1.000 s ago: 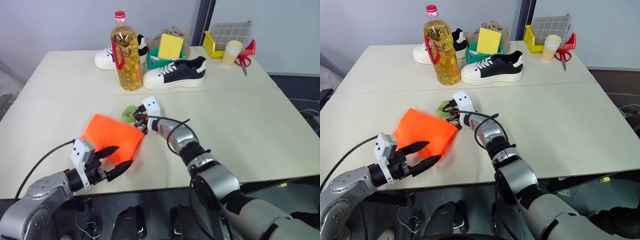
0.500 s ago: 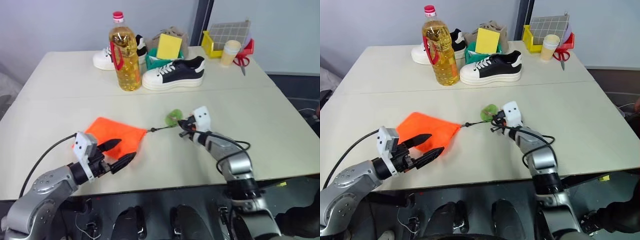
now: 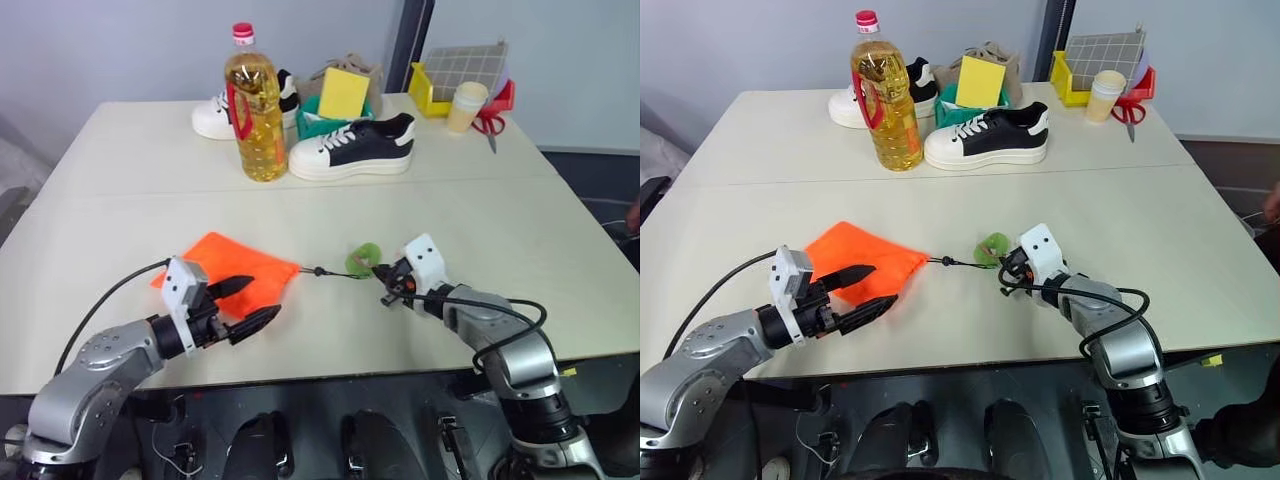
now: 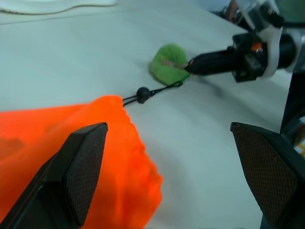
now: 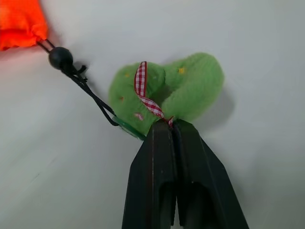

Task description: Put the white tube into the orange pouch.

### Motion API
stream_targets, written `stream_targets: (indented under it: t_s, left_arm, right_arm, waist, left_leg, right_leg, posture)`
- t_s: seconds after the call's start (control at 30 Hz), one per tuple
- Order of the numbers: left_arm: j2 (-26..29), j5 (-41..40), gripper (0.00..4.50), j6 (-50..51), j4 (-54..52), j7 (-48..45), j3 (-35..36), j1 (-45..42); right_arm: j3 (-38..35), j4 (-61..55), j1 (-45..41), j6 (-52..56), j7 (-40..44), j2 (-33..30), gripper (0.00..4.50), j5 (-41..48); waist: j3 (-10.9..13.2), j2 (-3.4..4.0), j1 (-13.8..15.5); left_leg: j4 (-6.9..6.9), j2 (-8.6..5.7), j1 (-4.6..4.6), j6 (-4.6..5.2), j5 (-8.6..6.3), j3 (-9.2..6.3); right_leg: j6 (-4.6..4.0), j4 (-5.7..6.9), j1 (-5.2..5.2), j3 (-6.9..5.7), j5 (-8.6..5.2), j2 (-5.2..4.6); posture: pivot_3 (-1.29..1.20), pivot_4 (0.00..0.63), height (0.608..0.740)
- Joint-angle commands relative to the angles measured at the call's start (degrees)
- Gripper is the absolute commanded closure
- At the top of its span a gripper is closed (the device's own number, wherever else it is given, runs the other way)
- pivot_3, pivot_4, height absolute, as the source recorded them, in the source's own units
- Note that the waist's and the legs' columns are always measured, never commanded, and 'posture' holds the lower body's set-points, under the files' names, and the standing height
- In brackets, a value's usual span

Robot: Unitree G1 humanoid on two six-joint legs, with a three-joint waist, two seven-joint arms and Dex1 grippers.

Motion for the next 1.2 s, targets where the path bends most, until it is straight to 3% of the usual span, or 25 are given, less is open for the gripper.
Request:
stream_targets:
  t_s: [0.03, 0.1, 0.4, 0.7, 1.07, 1.17, 1.2]
  left_arm:
    - [1.1, 4.5, 0.07, -5.7, -1.2, -1.6, -0.6, 1.3]
    - [1.4, 4.7, 0.07, -5.8, -1.3, -1.8, -0.3, 1.6]
    - [2.4, 7.6, 0.07, -7.6, -2.8, -2.6, -2.7, 2.2]
    - [1.8, 8.7, 0.07, -7.6, -2.3, -2.6, -5.5, -0.2]
    - [1.1, 9.3, 0.07, -8.8, -2.5, -2.4, -6.0, 1.9]
    - [0.9, 9.6, 0.07, -9.8, -1.8, -2.6, -5.7, 2.2]
    - [0.9, 9.7, 0.07, -10.1, -1.5, -2.7, -5.6, 2.3]
  right_arm:
    - [0.3, -2.4, -0.2, -2.4, 2.2, -2.1, 3.02, 0.3]
    - [1.2, -3.3, 0.1, -5.2, 3.8, -4.2, 2.07, -0.9]
    - [3.9, -3.7, -0.7, -15.7, 8.5, -9.3, 2.07, -3.9]
    - [9.8, 8.2, -5.7, -23.9, 9.7, -8.9, 2.07, -10.9]
    - [7.3, 13.7, -7.4, -17.3, 12.3, -4.7, 2.07, -6.0]
    - [5.5, 13.5, -7.6, -14.6, 11.3, -2.9, 2.93, -4.1]
    - [4.9, 13.0, -7.5, -14.0, 11.0, -2.5, 3.42, -3.6]
  waist:
    - [0.0, 0.00, 0.2]
    - [0.0, 0.00, 0.5]
    - [0.0, -0.01, 0.6]
    - [0.0, -0.02, 0.6]
    - [0.0, -0.02, 0.6]
    - [0.0, -0.02, 0.6]
    - [0.0, -0.02, 0.6]
  left_leg:
    - [0.00, 0.00, 0.00, 0.00, 0.00, 0.00]
    - [0.01, 0.00, 0.00, -0.08, -0.06, 0.00]
    - [0.02, 0.00, 0.00, -0.01, -0.09, -0.01]
    - [0.08, 0.00, 0.00, 0.09, 0.03, 0.00]
    - [0.09, 0.00, 0.01, -0.01, 0.11, 0.00]
    - [0.10, 0.00, 0.02, 0.00, 0.10, 0.00]
    - [0.09, 0.00, 0.02, 0.03, 0.08, 0.00]
  right_leg:
    - [0.00, -0.01, -0.01, 0.00, 0.00, 0.00]
    - [-0.03, -0.01, -0.01, 0.00, -0.02, 0.00]
    - [-0.06, -0.04, 0.01, 0.00, -0.03, -0.02]
    - [-0.04, -0.02, 0.03, -0.01, -0.02, 0.00]
    - [0.15, 0.00, 0.06, -0.01, 0.08, 0.02]
    - [0.15, 0.01, 0.07, -0.01, 0.08, 0.01]
    - [0.14, 0.01, 0.07, -0.01, 0.08, 0.01]
  posture:
    - [0.00, 0.150, 0.740]
    - [0.00, 0.150, 0.740]
    - [0.00, 0.150, 0.740]
    - [0.00, 0.150, 0.740]
    - [0.00, 0.150, 0.740]
    - [0.00, 0.150, 0.740]
    - [0.00, 0.150, 0.740]
